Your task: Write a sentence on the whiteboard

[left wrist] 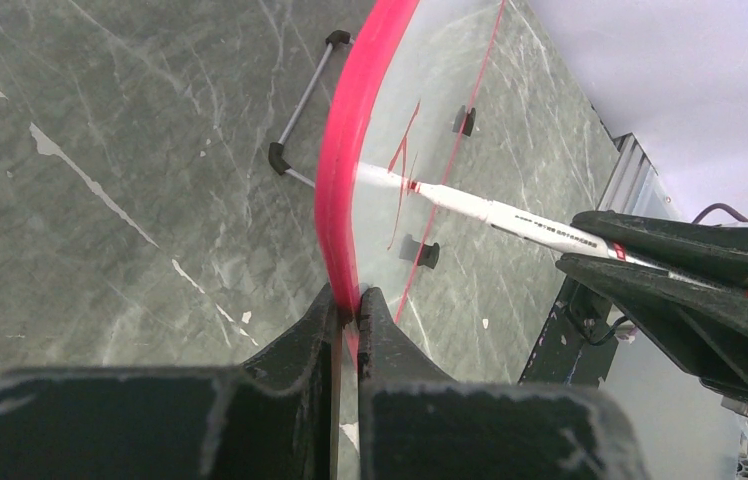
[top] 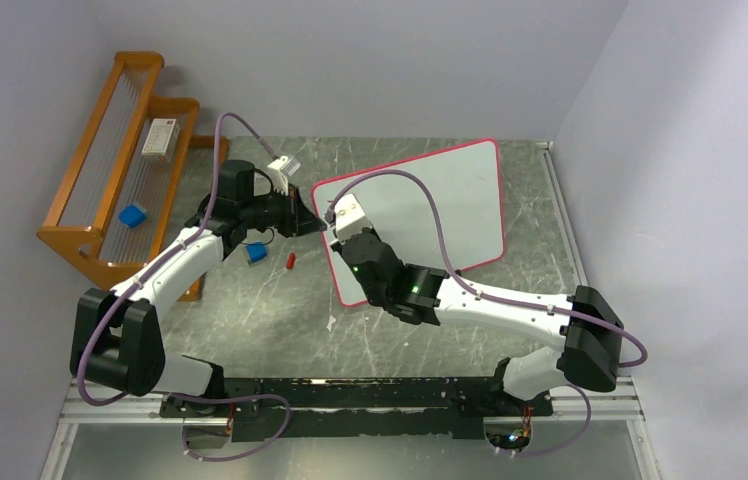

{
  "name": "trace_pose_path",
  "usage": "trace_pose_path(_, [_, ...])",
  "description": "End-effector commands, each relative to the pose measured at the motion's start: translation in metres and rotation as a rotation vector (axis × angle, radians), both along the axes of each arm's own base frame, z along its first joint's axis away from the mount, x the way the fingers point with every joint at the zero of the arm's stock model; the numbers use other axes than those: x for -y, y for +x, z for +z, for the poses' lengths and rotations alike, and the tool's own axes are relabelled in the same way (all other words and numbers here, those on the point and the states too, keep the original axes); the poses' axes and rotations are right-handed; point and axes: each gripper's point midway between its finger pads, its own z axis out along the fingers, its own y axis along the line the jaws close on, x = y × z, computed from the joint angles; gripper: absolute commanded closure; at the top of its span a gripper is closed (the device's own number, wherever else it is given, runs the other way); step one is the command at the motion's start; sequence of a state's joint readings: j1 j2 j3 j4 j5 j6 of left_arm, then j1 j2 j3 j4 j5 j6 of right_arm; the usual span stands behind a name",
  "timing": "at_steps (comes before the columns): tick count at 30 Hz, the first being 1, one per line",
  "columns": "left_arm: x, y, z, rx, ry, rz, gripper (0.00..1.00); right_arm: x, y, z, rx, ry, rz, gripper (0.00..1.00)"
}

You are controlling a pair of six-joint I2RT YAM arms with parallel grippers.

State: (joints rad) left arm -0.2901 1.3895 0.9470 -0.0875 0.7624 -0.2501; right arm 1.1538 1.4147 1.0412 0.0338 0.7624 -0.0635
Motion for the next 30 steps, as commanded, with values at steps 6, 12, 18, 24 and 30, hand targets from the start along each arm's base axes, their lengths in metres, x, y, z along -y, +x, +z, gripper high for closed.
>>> trace_pose_path(6, [-0.002,0.000,-0.008,0.009,0.030,0.000,0.95,0.018,0.005,-0.004,0.013,-0.034,-0.074,1.00])
trace_pose_path(12, [-0.001,-0.001,-0.007,0.011,0.030,-0.002,0.95,0.018,0.008,-0.001,0.033,-0.020,-0.089,1.00])
trace_pose_path(18, [0.000,-0.001,-0.008,0.006,0.029,-0.005,0.95,0.016,0.011,0.006,0.059,-0.001,-0.097,1.00])
trace_pose_path(24, [0.000,-0.002,-0.008,0.008,0.029,-0.009,0.95,0.009,0.012,0.009,0.069,0.012,-0.080,1.00])
trace_pose_path(30, [0.001,-0.002,-0.008,0.008,0.029,-0.009,0.95,0.003,0.014,0.012,0.075,0.020,-0.063,1.00])
